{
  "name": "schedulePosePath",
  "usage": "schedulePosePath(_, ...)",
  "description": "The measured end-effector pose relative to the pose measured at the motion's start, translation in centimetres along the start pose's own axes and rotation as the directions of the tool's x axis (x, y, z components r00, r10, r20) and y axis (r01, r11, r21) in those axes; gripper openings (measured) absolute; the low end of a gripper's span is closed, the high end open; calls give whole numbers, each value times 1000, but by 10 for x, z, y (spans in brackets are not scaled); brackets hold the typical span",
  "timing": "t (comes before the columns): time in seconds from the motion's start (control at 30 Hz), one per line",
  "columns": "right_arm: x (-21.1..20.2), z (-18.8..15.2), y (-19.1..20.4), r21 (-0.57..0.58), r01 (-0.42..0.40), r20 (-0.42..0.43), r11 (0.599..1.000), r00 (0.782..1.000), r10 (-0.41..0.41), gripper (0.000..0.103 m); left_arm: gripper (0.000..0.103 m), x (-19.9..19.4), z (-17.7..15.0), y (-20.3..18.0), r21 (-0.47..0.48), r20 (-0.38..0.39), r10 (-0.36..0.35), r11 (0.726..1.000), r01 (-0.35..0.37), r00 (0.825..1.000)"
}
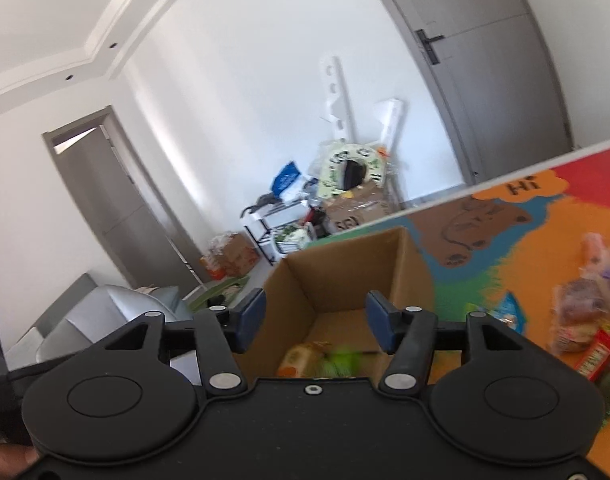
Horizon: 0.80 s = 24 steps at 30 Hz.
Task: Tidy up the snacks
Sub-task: 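Lower both snacks into the cardboard box and open both grippers, then move both grippers back over the snack pile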
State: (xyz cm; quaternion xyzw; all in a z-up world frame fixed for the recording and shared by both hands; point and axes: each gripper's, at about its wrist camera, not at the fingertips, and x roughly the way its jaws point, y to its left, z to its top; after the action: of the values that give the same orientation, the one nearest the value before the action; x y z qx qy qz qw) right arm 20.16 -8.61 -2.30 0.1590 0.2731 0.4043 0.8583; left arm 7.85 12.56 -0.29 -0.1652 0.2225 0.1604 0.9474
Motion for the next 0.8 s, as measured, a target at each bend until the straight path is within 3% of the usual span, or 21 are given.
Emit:
schedulePosePath(0.27,-33,-10,-25,26,78,10,997,997,-78,72,80,-4,-9,-25,40,-11,-26,999,27,1000)
schedulePosePath(0.5,-58,-15,-43,40,138,15,990,990,-139,75,86,-7,-20,-49,67,-22,-62,996,64,998)
schedulePosePath(0.8,-89,-21,-68,52,200,33,979,979,-201,77,87,-10,-34,-79,97,-44,-119,988,123,992)
